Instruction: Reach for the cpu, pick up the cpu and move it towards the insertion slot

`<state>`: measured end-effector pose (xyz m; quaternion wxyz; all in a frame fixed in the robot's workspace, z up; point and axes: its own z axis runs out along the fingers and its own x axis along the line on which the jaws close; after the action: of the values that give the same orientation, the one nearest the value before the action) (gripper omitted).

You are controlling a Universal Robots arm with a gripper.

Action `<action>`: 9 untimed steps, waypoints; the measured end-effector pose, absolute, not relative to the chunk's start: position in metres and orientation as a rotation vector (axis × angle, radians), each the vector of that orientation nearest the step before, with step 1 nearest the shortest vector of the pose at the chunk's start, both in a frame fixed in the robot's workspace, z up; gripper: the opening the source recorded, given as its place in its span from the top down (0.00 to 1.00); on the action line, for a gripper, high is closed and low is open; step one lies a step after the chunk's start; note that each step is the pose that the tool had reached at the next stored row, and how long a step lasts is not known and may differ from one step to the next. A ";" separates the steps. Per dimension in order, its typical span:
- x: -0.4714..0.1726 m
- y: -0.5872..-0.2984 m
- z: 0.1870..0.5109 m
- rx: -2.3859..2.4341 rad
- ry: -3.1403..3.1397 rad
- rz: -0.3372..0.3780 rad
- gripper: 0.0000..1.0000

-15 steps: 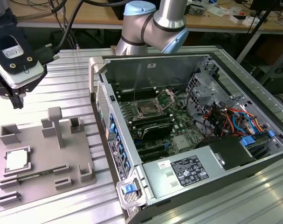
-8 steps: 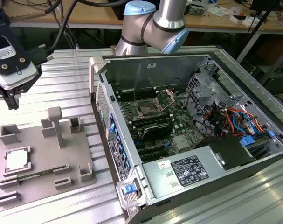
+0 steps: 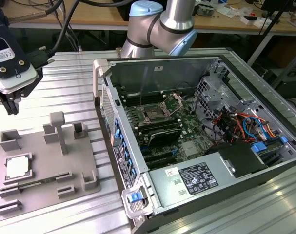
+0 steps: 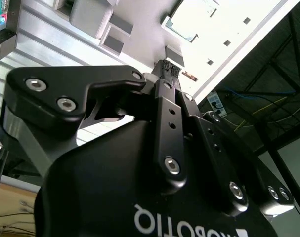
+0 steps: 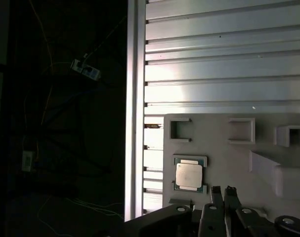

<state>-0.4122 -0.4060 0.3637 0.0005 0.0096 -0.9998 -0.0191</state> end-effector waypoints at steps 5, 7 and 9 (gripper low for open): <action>-0.412 -0.406 0.364 0.030 -3.140 -0.060 0.73; -0.412 -0.406 0.364 0.030 -3.140 -0.060 0.67; -0.412 -0.406 0.364 0.030 -3.140 -0.060 0.67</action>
<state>-0.4123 -0.4060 0.3637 0.0005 0.0096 -0.9998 -0.0191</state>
